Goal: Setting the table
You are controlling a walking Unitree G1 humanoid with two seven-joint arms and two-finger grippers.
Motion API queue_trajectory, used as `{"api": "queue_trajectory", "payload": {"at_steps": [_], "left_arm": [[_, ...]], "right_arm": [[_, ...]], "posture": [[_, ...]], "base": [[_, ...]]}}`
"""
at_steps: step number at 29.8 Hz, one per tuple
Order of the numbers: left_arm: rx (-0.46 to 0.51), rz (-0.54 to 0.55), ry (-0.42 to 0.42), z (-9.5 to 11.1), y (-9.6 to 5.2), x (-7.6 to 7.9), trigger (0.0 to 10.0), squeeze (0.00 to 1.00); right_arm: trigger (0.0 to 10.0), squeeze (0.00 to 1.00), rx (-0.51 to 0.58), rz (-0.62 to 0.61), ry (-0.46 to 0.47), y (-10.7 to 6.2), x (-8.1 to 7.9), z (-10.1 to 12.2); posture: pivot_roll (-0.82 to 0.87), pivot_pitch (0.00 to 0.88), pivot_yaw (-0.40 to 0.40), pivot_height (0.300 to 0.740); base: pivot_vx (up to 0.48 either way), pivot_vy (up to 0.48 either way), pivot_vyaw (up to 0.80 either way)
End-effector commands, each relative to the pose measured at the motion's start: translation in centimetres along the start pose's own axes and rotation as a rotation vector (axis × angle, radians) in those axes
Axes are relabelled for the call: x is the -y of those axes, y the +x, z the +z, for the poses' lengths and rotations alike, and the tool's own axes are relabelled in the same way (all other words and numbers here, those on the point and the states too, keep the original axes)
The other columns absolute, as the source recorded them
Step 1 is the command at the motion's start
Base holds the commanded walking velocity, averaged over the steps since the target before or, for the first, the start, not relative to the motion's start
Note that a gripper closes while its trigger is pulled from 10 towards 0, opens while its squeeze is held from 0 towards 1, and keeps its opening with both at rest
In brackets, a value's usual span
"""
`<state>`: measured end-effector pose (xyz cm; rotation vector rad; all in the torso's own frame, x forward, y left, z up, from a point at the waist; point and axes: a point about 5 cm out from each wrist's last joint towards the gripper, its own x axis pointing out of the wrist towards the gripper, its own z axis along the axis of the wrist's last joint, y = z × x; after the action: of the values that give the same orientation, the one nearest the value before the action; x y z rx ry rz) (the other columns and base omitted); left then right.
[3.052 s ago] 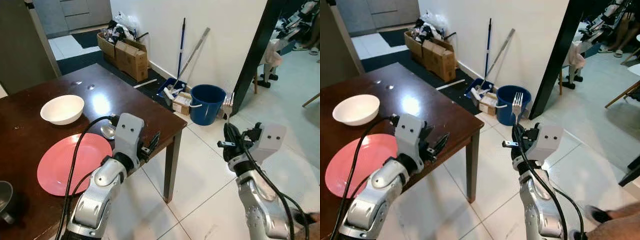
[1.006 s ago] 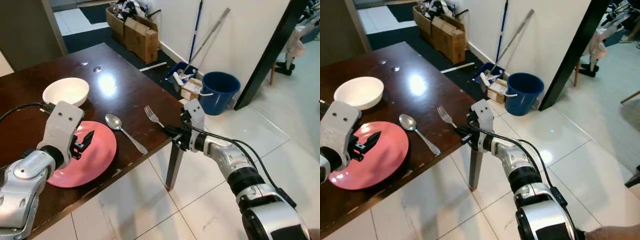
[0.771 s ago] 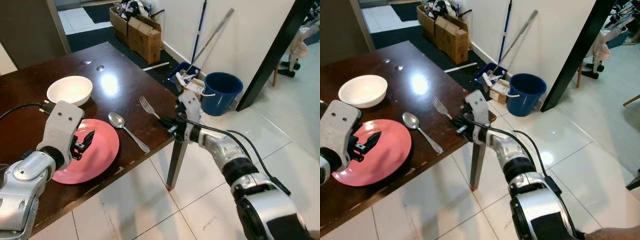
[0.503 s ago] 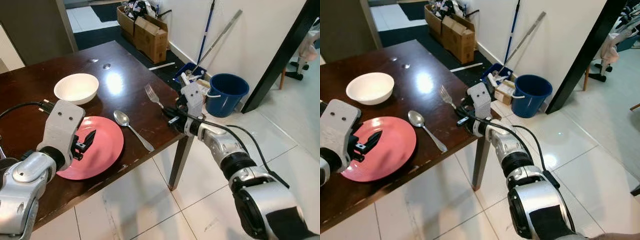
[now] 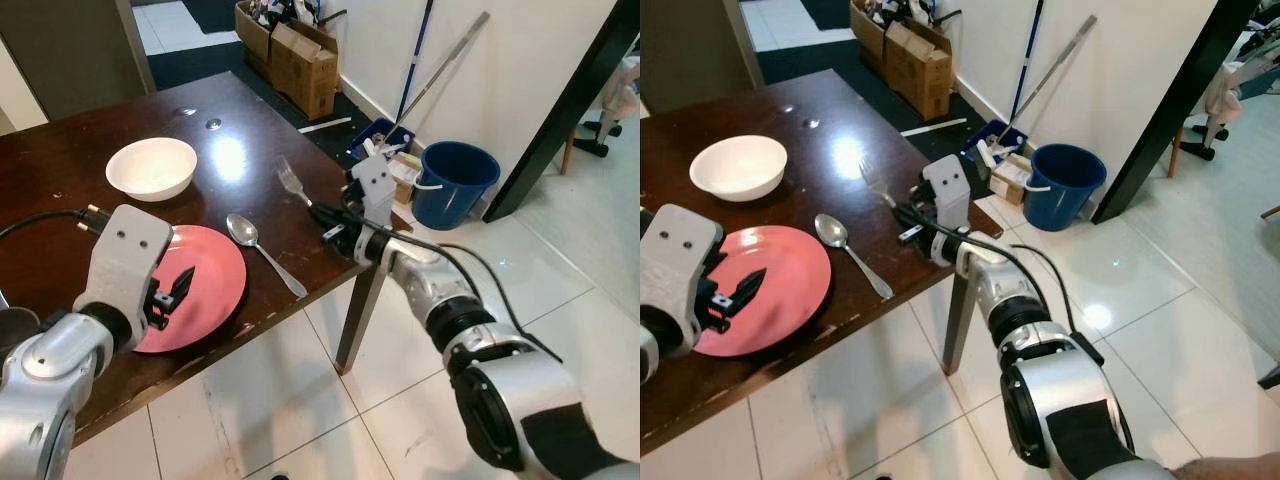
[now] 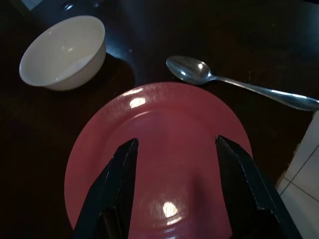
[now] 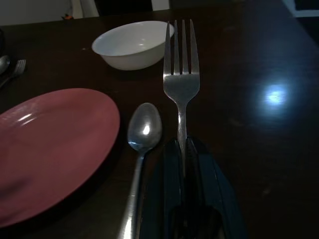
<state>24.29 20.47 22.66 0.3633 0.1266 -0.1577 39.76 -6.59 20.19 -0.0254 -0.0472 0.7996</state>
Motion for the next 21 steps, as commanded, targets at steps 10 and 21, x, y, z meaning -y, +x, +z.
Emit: {"api": "queue_trajectory", "payload": {"at_steps": [10,21], "left_arm": [[-0.039,-0.013,0.019,0.1,-1.3,-0.7,10.0,0.00],[-0.055,-0.029,0.026,0.3,-1.6,-0.7,10.0,0.00]], "right_arm": [[10.0,0.00,-0.010,-0.013,0.023,-0.1,-0.2,-1.0],[10.0,0.00,-0.040,-0.093,0.028,-0.7,0.4,-2.0]], "posture": [[0.39,0.199,0.110,0.740],[0.39,0.205,0.131,0.740]], "base": [[0.000,0.000,0.00],[0.000,0.000,0.00]]}}
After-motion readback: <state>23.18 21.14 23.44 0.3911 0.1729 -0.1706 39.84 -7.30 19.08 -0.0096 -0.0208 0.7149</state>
